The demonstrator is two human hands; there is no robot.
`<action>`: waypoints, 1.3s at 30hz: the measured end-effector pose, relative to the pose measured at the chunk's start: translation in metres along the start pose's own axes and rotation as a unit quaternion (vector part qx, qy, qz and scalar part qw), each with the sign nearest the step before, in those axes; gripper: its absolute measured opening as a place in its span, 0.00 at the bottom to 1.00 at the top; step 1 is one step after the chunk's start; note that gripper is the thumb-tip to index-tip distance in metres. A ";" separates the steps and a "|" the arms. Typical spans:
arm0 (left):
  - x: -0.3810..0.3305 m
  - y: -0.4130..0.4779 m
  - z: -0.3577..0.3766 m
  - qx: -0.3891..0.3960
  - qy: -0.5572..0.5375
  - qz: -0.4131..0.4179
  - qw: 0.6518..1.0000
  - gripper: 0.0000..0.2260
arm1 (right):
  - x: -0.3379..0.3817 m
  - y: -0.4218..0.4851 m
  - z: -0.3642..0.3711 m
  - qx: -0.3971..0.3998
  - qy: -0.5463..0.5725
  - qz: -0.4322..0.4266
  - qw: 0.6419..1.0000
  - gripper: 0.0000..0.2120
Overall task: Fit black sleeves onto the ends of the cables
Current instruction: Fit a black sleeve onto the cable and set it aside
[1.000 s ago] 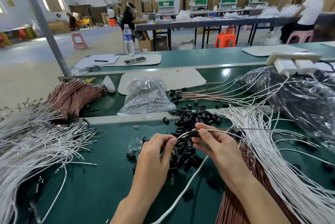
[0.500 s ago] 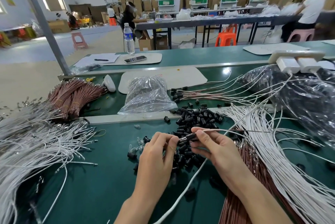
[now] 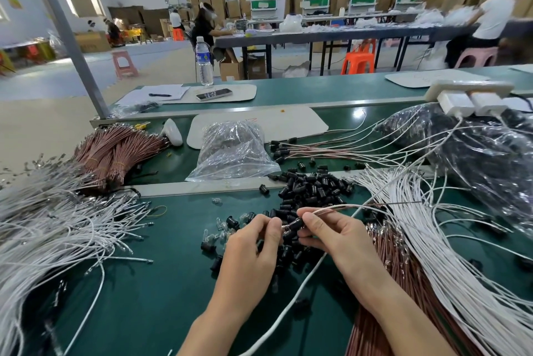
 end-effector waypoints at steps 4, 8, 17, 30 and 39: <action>0.001 -0.003 0.001 0.034 0.051 -0.004 0.998 0.14 | 0.002 0.000 -0.003 -0.029 0.004 0.002 1.000 0.07; -0.004 -0.003 0.001 0.029 0.075 0.016 0.997 0.12 | 0.004 0.000 -0.005 -0.039 0.009 -0.001 0.999 0.07; -0.001 -0.001 0.003 0.011 0.049 0.019 0.999 0.09 | -0.002 -0.004 0.005 0.071 0.026 0.021 0.997 0.15; -0.002 -0.001 0.004 0.035 0.031 0.018 0.999 0.08 | -0.002 -0.004 0.007 0.064 0.050 0.026 0.996 0.11; -0.001 -0.002 0.004 0.044 0.022 0.001 0.999 0.09 | -0.003 -0.001 0.003 0.034 0.008 0.010 0.999 0.16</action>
Point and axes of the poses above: each hand's wrist, its own y-axis towards the middle knuckle, its own z-axis out of the palm, x = y × z, the point moved 3 cm from there along y, towards the middle knuckle, and after that the axes turned 14 degrees about z, right-handed, at the moved point
